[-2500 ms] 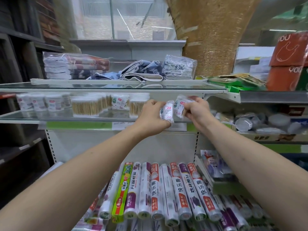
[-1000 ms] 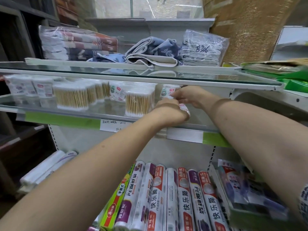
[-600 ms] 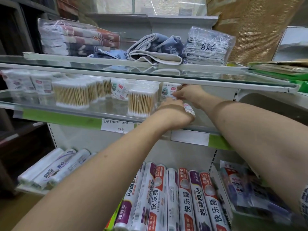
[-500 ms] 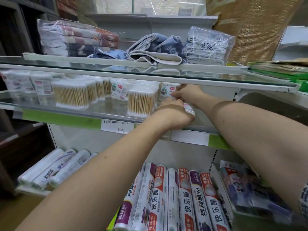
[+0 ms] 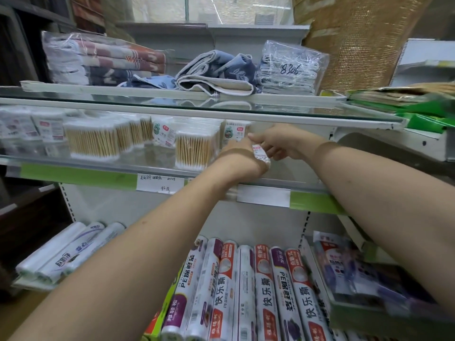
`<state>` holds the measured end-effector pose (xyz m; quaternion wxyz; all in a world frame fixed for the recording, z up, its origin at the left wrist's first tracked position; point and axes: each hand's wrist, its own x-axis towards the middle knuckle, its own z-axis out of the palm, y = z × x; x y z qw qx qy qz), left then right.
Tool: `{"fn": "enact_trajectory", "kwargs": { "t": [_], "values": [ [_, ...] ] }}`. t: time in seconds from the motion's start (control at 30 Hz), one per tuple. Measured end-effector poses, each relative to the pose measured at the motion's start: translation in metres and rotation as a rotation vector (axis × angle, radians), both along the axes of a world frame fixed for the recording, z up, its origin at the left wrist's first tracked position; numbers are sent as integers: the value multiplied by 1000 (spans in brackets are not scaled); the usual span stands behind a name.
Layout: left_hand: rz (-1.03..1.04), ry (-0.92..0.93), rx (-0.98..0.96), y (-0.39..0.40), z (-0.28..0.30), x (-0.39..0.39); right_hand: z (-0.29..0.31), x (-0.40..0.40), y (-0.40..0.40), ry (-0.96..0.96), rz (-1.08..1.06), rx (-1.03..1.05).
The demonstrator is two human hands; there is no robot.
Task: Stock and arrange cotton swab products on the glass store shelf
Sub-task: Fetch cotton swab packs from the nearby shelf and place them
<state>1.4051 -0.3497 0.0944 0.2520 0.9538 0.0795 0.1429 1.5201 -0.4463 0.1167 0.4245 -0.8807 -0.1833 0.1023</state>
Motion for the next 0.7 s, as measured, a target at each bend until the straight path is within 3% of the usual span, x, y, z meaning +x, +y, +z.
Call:
{"fn": "enact_trajectory", "kwargs": {
  "t": [0.27, 0.47, 0.7],
  "values": [
    [47, -43, 16, -2, -4, 7, 5, -18, -37, 258, 325, 232],
    [71, -16, -87, -3, -4, -1, -1, -9, -31, 172, 166, 432],
    [117, 66, 109, -4, -5, -7, -9, 6, -4, 65, -36, 440]
  ]
}}
